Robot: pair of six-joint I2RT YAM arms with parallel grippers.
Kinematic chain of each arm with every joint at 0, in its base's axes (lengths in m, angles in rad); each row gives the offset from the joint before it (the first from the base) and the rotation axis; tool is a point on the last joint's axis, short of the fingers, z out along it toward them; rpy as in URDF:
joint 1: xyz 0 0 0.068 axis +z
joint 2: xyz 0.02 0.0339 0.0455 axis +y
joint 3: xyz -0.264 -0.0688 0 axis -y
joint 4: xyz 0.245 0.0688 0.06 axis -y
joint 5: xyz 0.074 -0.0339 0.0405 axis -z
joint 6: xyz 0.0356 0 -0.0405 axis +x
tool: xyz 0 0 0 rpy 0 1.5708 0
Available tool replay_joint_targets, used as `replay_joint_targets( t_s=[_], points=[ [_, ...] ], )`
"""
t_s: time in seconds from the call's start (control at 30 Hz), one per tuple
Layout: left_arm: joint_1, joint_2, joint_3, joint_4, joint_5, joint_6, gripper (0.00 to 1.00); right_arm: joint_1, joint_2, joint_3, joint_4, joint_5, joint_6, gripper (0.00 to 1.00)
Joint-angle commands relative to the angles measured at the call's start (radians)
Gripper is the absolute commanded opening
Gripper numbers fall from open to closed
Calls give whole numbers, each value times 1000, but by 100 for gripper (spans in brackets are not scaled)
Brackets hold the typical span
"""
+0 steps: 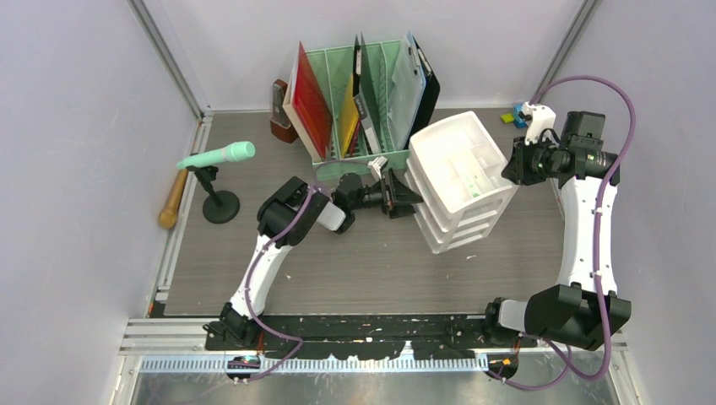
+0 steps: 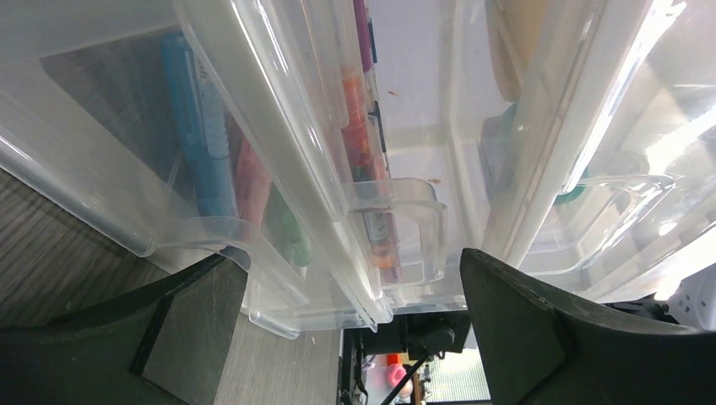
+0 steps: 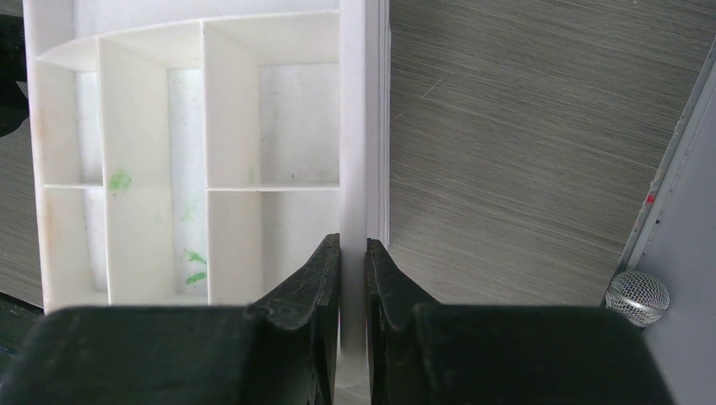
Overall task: Organize the desk
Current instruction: Close the drawer in the storage box.
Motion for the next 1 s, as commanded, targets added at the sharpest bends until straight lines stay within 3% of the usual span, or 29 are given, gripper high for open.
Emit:
replay_joint_targets(
  t_s=[0.0,0.23,0.73,0.97],
  points=[
    [-20,30,45,111,-7,-63,100,16,45,-46,-62,24,16,6],
    [-19,11,16,83,-10,-41,100,17,43,-57,-59,42,7,5],
    [16,-182,-106,-147,32,195,100,16,46,-47,-38,75,-7,1],
    [41,-290,-102,-417,95,372,100,16,50,-23,-43,91,-4,0]
  ],
)
